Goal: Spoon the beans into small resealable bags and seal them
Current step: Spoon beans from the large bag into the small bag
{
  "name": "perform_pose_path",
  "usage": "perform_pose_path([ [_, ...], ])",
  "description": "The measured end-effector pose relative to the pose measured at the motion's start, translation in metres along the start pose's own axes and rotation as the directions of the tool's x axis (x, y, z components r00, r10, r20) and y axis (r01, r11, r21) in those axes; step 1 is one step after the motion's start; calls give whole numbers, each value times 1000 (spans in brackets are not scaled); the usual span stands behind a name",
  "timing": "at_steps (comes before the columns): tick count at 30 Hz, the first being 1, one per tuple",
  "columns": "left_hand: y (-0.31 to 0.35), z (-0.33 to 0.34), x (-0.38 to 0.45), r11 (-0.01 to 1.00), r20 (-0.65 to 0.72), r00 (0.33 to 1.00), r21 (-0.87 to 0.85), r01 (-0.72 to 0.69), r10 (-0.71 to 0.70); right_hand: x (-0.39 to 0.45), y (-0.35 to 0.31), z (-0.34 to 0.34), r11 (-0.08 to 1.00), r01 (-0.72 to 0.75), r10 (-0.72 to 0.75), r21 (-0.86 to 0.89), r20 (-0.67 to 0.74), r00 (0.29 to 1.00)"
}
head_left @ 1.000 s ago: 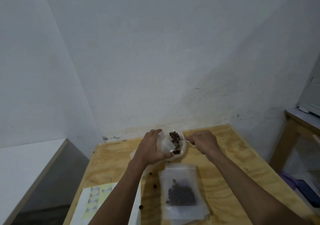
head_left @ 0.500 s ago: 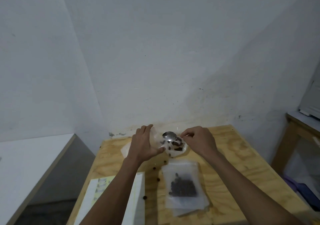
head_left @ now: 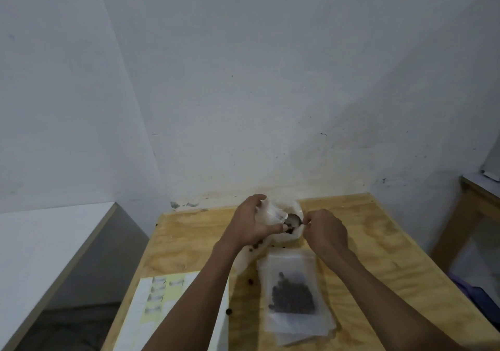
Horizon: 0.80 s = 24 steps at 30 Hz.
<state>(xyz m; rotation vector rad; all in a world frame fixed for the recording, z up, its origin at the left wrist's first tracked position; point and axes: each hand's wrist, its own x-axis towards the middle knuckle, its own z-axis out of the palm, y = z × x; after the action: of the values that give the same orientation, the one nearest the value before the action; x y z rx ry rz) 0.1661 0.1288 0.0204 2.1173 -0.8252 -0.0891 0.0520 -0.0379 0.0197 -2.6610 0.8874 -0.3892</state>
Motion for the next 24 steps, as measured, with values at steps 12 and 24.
perform_pose_path([
  [12,21,22,20,961,-37,998,-273,39,-51,-3,15,7,983,-53,33,178,110,993],
  [24,33,24,36,992,0,1000,-128,2,-2,6,18,10,870,-196,74,451,274,959],
])
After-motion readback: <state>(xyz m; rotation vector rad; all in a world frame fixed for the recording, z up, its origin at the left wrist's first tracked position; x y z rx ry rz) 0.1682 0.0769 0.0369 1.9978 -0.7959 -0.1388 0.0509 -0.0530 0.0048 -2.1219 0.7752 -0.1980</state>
